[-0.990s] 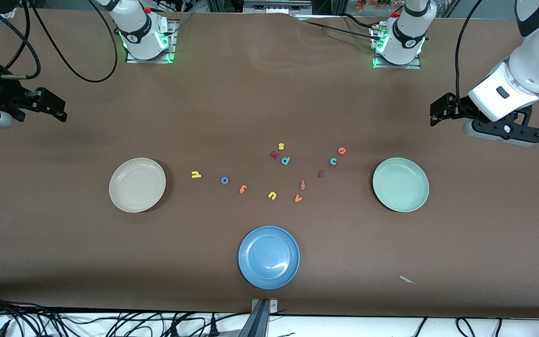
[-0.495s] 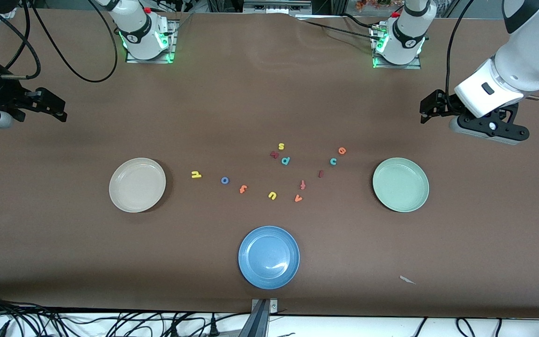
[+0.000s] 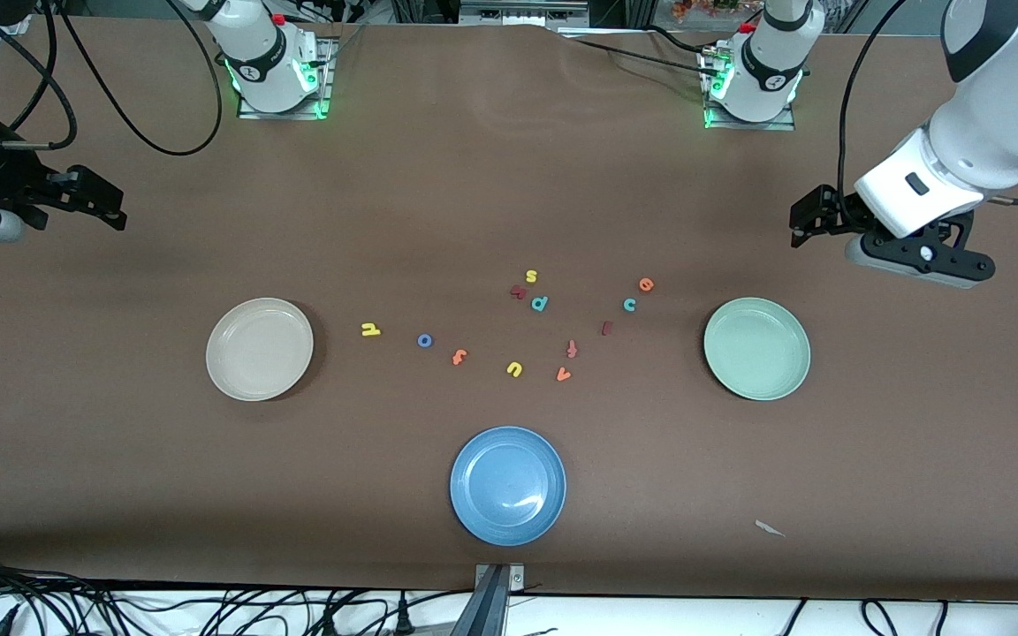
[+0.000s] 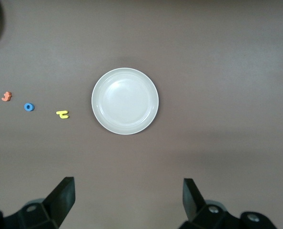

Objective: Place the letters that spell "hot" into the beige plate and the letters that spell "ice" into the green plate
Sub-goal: 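Move the left gripper over the green plate toward the letters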

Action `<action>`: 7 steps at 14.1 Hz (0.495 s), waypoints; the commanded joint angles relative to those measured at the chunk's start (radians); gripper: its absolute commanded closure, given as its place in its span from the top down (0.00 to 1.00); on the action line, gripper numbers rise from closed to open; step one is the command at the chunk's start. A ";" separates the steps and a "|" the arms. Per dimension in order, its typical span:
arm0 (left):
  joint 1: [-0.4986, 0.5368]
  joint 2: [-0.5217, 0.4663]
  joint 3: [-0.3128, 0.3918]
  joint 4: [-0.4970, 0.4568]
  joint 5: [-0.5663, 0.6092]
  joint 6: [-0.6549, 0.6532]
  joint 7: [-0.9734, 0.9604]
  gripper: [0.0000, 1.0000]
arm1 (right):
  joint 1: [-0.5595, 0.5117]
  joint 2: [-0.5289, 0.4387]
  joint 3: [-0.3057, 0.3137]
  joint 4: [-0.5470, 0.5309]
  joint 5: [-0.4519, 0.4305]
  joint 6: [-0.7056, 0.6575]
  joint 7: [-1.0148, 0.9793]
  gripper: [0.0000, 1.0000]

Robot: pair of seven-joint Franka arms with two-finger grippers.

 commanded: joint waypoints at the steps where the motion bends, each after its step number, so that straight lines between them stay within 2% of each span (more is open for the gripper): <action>1: -0.005 0.058 -0.008 0.025 0.021 0.054 -0.009 1.00 | 0.005 -0.004 -0.001 0.006 -0.018 0.000 0.005 1.00; 7: -0.007 0.110 -0.008 0.025 0.031 0.166 0.004 1.00 | 0.005 0.002 -0.001 0.006 -0.018 0.002 0.005 1.00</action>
